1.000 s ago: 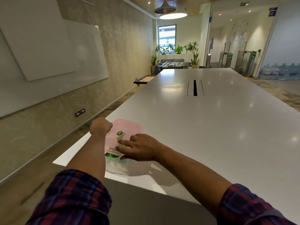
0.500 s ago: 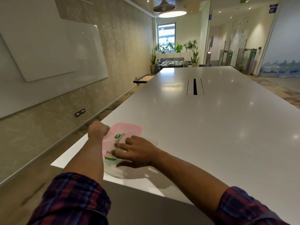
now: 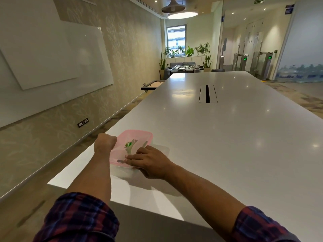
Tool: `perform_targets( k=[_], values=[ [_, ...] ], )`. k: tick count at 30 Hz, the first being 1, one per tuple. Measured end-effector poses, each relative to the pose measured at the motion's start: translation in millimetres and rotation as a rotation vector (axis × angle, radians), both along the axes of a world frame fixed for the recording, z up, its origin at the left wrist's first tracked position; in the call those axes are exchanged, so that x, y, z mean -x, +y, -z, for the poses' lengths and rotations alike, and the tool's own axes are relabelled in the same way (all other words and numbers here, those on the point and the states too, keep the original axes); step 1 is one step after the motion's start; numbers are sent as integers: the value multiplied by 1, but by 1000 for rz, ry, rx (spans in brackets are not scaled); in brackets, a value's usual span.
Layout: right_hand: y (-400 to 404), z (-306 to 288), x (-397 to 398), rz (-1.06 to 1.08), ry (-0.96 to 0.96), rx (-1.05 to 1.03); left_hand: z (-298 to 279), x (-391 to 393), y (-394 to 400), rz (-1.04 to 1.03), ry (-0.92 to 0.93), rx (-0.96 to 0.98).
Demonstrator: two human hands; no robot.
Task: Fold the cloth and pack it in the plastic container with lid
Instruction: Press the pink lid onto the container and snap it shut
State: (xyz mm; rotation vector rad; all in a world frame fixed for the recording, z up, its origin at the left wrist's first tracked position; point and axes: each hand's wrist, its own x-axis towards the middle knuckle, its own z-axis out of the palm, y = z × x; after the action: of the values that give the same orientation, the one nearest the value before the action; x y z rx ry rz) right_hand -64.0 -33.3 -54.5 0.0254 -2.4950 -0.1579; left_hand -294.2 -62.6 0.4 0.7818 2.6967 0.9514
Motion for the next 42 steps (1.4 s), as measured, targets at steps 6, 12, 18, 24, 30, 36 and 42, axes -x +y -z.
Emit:
perform_targets(
  k=[6, 12, 18, 24, 30, 36, 42],
  values=[
    [6, 1, 4, -48, -19, 106, 9, 7, -6, -120, -300, -209],
    [7, 2, 8, -58, -48, 49, 9, 19, -1, -146, -543, -269],
    [2, 12, 13, -46, 26, 83, 6, 24, -4, -74, -609, -174],
    [3, 20, 20, -90, 104, 73, 6, 25, -5, -59, -615, -145],
    [16, -17, 34, -21, 92, 490, 5, 16, -18, -80, -513, -251],
    [76, -36, 38, 809, 50, 1032, 6, 9, -25, -62, -440, -315],
    [93, -32, 42, 685, 219, 1571, 2, -3, -36, -8, -226, -158]
  ],
)
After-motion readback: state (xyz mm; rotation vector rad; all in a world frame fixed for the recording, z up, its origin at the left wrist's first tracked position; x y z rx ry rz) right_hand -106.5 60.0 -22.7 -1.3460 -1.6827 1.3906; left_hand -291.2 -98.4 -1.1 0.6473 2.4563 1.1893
